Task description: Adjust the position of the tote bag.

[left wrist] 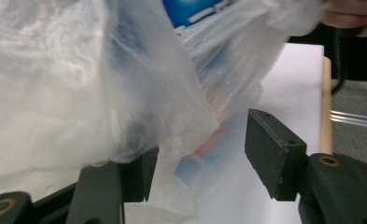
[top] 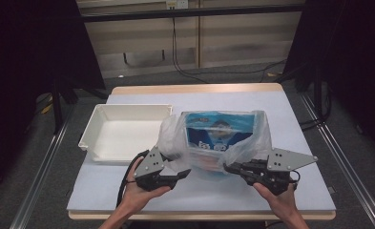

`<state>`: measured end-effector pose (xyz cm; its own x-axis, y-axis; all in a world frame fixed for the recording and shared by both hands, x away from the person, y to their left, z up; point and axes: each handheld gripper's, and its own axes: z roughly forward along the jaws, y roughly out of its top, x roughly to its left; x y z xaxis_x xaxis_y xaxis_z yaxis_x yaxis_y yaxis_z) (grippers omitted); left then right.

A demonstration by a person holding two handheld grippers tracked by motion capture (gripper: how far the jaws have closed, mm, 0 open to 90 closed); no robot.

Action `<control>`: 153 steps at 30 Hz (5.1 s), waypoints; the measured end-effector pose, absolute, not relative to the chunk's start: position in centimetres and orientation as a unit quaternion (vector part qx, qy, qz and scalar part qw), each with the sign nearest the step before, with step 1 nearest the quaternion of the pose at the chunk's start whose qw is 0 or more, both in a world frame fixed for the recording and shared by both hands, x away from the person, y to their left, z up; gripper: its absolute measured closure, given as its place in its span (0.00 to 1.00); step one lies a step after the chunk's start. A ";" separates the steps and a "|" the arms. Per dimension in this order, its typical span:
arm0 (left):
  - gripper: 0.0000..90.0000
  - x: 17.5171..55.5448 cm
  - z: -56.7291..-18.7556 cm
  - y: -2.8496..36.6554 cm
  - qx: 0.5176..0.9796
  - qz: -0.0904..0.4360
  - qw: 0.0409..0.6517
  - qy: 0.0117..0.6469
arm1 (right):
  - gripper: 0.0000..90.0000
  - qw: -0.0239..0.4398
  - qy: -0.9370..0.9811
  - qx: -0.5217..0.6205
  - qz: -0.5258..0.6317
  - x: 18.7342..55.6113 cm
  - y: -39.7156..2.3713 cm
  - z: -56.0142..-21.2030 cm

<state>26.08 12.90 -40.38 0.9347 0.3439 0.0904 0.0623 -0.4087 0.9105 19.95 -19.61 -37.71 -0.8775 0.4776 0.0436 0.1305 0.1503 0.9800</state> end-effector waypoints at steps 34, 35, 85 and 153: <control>1.00 26.4 -38.8 14.5 0.812 0.053 0.570 0.110 | 1.00 0.182 0.729 0.226 0.620 19.5 -21.6 -36.2; 1.00 26.3 -38.5 14.6 0.813 0.056 0.569 0.106 | 1.00 0.183 0.727 0.225 0.622 19.5 -21.8 -36.0; 1.00 30.3 -21.6 19.4 0.710 0.137 0.683 0.102 | 1.00 0.266 0.597 0.219 0.724 22.9 -29.4 -22.6; 1.00 31.7 -36.0 21.9 0.808 0.078 0.547 0.206 | 1.00 0.242 0.664 0.367 0.605 21.9 -34.3 -35.9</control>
